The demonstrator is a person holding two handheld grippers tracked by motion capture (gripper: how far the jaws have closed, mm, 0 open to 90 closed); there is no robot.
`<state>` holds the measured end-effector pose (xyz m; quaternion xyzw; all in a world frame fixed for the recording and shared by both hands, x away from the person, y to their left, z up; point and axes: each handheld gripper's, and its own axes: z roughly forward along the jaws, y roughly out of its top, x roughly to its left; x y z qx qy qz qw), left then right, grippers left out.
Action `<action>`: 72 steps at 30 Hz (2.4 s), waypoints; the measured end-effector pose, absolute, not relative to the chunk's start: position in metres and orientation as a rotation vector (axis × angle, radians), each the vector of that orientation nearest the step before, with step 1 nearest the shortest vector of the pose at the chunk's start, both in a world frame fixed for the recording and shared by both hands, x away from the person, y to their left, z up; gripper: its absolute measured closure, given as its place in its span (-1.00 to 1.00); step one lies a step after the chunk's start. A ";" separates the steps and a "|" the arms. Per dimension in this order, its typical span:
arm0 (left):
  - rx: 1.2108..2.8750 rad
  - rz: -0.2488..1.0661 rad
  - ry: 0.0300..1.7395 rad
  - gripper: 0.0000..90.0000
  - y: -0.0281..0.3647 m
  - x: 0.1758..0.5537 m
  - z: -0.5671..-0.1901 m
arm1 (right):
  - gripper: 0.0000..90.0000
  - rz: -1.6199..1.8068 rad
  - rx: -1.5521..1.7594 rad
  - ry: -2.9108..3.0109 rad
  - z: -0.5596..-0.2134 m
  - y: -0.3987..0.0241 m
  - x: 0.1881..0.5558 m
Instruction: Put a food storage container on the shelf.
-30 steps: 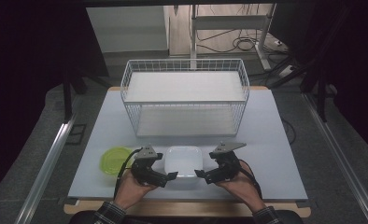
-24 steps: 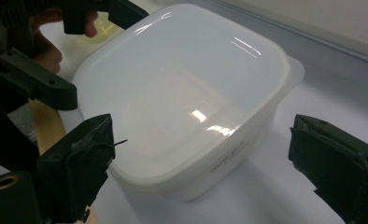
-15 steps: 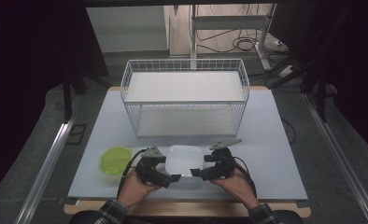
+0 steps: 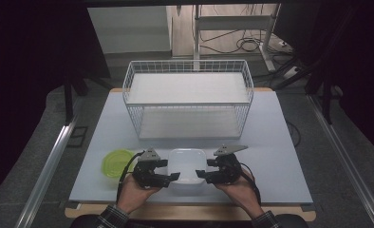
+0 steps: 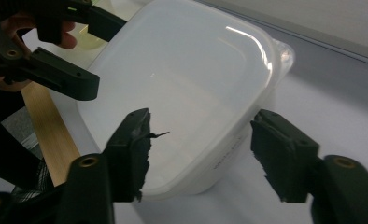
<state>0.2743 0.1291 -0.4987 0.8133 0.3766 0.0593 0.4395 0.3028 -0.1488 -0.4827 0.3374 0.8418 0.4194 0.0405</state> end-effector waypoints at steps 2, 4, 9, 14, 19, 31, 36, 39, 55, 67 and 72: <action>2.018 0.165 0.945 -0.24 0.129 0.271 -0.497 | -0.03 1.271 1.041 2.566 -0.481 -0.149 0.300; 2.015 0.172 0.949 -0.14 0.130 0.269 -0.496 | 0.06 1.262 1.055 2.556 -0.479 -0.150 0.296; 2.016 0.168 0.965 -0.06 0.132 0.263 -0.495 | 0.20 1.258 1.047 2.533 -0.475 -0.150 0.288; 2.030 0.120 0.971 -0.06 0.133 0.261 -0.496 | 0.33 1.292 1.067 2.528 -0.475 -0.154 0.284; 2.036 0.101 0.982 -0.04 0.133 0.260 -0.496 | 0.35 1.309 1.114 2.539 -0.477 -0.157 0.284; 2.049 0.081 1.008 -0.01 0.131 0.255 -0.496 | 0.36 1.309 1.184 2.550 -0.480 -0.157 0.280; 2.038 0.108 1.020 0.06 0.131 0.253 -0.495 | 0.39 1.303 1.194 2.526 -0.479 -0.156 0.278; 2.032 0.103 1.029 0.05 0.131 0.253 -0.495 | 0.40 1.313 1.186 2.515 -0.480 -0.156 0.277; 2.003 0.146 1.056 0.28 0.129 0.254 -0.495 | 0.58 1.314 1.172 2.447 -0.476 -0.158 0.277; 1.957 0.181 1.069 0.31 0.130 0.257 -0.494 | 0.63 1.312 1.162 2.418 -0.476 -0.158 0.278; 1.938 0.188 1.068 0.37 0.132 0.257 -0.492 | 0.63 1.314 1.168 2.412 -0.476 -0.157 0.279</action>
